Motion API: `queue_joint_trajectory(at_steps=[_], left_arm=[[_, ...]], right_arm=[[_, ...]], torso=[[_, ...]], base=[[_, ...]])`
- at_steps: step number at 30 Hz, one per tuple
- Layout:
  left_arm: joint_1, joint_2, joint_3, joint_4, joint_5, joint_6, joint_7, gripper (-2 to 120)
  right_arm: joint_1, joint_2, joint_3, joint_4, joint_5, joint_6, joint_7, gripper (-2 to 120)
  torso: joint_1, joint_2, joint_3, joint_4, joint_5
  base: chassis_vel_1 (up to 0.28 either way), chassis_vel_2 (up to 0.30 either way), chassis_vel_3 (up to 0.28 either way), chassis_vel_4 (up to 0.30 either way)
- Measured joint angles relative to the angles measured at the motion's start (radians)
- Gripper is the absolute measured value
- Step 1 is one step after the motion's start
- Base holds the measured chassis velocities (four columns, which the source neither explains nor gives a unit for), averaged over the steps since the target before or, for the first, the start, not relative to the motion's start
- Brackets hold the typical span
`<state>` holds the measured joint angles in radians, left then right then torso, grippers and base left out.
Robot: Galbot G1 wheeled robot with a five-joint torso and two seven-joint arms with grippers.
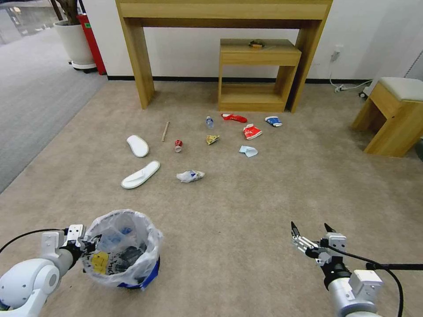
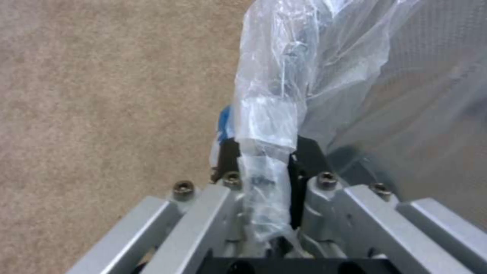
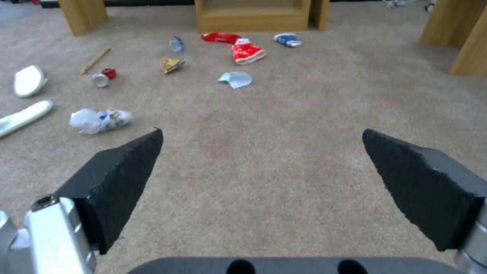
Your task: Pick up the trash bin and place the garbage on the floor into it.
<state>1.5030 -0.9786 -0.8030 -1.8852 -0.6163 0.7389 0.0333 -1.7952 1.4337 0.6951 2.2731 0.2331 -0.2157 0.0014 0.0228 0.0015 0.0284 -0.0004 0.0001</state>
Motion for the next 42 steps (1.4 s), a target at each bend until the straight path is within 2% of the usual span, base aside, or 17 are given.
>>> queue_joint_trajectory(at_steps=[2, 6, 9, 10, 13, 14, 17, 18, 20, 22, 28, 32, 34, 37, 39, 40, 42], left_arm=[[0.006, -0.003, -0.002, -0.011, -0.004, 0.001, -0.001, 4], [0.023, -0.017, -0.008, -0.056, -0.052, 0.004, -0.047, 1], [0.038, -0.034, -0.014, -0.114, -0.148, 0.004, -0.153, 0], [0.038, -0.034, -0.014, -0.114, -0.148, 0.004, -0.153, 0], [0.064, -0.059, -0.029, -0.205, -0.218, 0.003, -0.234, 0], [0.064, -0.059, -0.029, -0.205, -0.218, 0.003, -0.234, 0], [0.094, -0.092, -0.04, -0.314, -0.285, 0.001, -0.347, 0], [0.094, -0.092, -0.04, -0.314, -0.285, 0.001, -0.347, 0], [0.119, -0.123, -0.037, -0.393, -0.36, 0.0, -0.457, 0], [0.155, -0.154, -0.034, -0.453, -0.393, -0.001, -0.512, 0], [0.242, -0.232, -0.035, -0.517, -0.383, -0.001, -0.54, 0], [0.286, -0.26, -0.045, -0.522, -0.33, -0.016, -0.509, 0], [0.303, -0.266, -0.072, -0.506, -0.27, -0.048, -0.455, 0], [0.298, -0.261, -0.104, -0.484, -0.28, -0.051, -0.428, 0], [0.293, -0.246, -0.159, -0.439, -0.281, -0.052, -0.365, 0], [0.293, -0.246, -0.159, -0.439, -0.281, -0.052, -0.365, 0], [0.287, -0.227, -0.211, -0.385, -0.278, -0.054, -0.298, 0]], right_arm=[[0.0, 0.0, 0.003, 0.0, 0.0, 0.0, 0.0, 100], [0.001, -0.001, 0.015, 0.005, 0.003, -0.001, 0.001, 100], [0.008, -0.003, 0.028, 0.015, 0.017, -0.007, 0.004, 100], [0.008, -0.003, 0.028, 0.015, 0.017, -0.007, 0.004, 100], [0.025, -0.009, 0.044, 0.036, 0.03, -0.021, 0.013, 100], [0.025, -0.009, 0.044, 0.036, 0.03, -0.021, 0.013, 100], [0.043, -0.014, 0.054, 0.057, 0.03, -0.024, 0.018, 100], [0.043, -0.014, 0.054, 0.057, 0.03, -0.024, 0.018, 100], [0.051, -0.017, 0.056, 0.069, 0.028, -0.025, 0.021, 100], [0.056, -0.019, 0.055, 0.075, 0.024, -0.025, 0.023, 100], [0.058, -0.02, 0.051, 0.09, 0.008, -0.024, 0.023, 100], [0.05, -0.02, 0.05, 0.114, 0.003, -0.019, 0.018, 100], [0.04, -0.025, 0.051, 0.155, 0.002, -0.018, 0.004, 100], [0.038, -0.031, 0.051, 0.186, 0.002, -0.018, -0.007, 100], [0.037, -0.036, 0.053, 0.211, 0.002, -0.022, -0.022, 100], [0.037, -0.036, 0.053, 0.211, 0.002, -0.022, -0.022, 100], [0.035, -0.041, 0.055, 0.222, 0.0, -0.022, -0.028, 100]], torso=[[0.0, 0.0, 0.0, -0.0001, 0.0], [0.0, 0.0, 0.0, -0.0005, -0.0006], [0.0, 0.0, 0.0, -0.0009, -0.0009], [0.0, 0.0, 0.0, -0.0009, -0.0009], [0.0, 0.0, 0.0, -0.0006, -0.0004], [0.0, 0.0, 0.0, -0.0006, -0.0004], [0.0, 0.0, 0.0, -0.0004, 0.0001], [0.0, 0.0, 0.0, -0.0004, 0.0001], [0.0, 0.0, 0.0, -0.0005, 0.0001], [0.0, 0.0, 0.0, -0.0005, 0.0002], [0.0, 0.0, 0.0, -0.0003, 0.0002], [0.0, 0.0, 0.0, -0.0002, 0.0], [0.0, 0.0, 0.0, -0.0004, 0.0], [0.0, 0.0, 0.0, -0.0006, 0.0], [0.0, 0.0, 0.0, -0.0005, -0.0001], [0.0, 0.0, 0.0, -0.0005, -0.0001], [0.0, 0.0, 0.0, -0.0005, -0.0005]], base=[[0.0, 0.0, 0.0, 0.0], [0.0, 0.0, 0.0, 0.0], [0.0, 0.0, 0.0, 0.0], [0.0, 0.0, 0.0, 0.0], [0.0, 0.0, 0.0, 0.0], [0.0, 0.0, 0.0, 0.0], [0.0, 0.0, 0.0, 0.0], [0.0, 0.0, 0.0, 0.0], [0.0, 0.0, 0.0, 0.0], [0.0, 0.0, 0.0, 0.0], [0.0, 0.0, 0.0, 0.0], [0.0, 0.0, 0.0, 0.0], [0.0, 0.0, 0.0, 0.0], [0.0, 0.0, 0.0, 0.0], [0.0, 0.0, 0.0, 0.0], [0.0, 0.0, 0.0, 0.0], [0.0, 0.0, 0.0, 0.0]])
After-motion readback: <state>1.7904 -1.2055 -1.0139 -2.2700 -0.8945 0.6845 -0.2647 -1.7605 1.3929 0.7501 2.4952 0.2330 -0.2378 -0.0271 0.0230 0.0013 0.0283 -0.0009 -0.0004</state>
